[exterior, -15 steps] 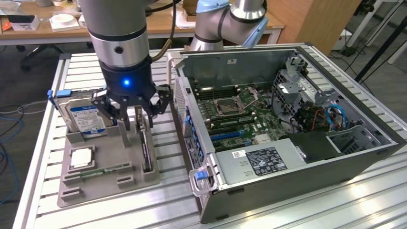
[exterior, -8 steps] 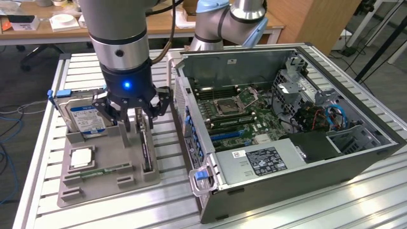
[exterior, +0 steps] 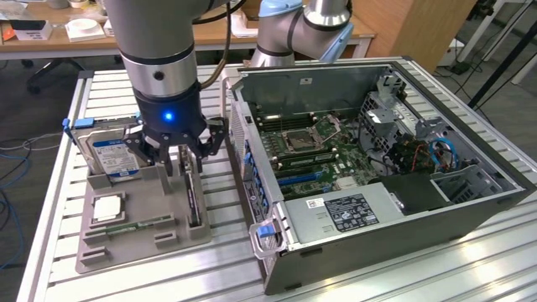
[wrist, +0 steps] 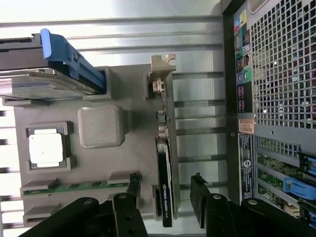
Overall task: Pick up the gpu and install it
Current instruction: 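Pick up the gpu and move the gpu toward the slot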
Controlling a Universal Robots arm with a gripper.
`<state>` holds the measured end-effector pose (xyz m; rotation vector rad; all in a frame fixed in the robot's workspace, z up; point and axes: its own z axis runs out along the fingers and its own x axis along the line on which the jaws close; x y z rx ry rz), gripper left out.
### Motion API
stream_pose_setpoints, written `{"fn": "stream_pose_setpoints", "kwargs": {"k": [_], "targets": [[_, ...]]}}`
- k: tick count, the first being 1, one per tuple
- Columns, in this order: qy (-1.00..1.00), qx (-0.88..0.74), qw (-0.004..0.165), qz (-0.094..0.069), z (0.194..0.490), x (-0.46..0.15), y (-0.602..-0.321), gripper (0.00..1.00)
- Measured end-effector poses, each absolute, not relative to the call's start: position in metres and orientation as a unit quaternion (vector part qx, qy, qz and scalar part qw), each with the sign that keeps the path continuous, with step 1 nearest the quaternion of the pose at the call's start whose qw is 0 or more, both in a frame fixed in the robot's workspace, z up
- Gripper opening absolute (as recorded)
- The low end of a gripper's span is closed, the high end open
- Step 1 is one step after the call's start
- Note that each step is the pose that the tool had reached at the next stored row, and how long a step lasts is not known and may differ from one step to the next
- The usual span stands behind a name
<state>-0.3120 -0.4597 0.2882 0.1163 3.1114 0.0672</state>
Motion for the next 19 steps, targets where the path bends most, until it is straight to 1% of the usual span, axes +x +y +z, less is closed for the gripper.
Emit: {"fn": "stream_pose_setpoints", "kwargs": {"k": [19], "targets": [[0.999,0.037,0.014,0.021,0.277,-0.312,-0.46,0.53]]}}
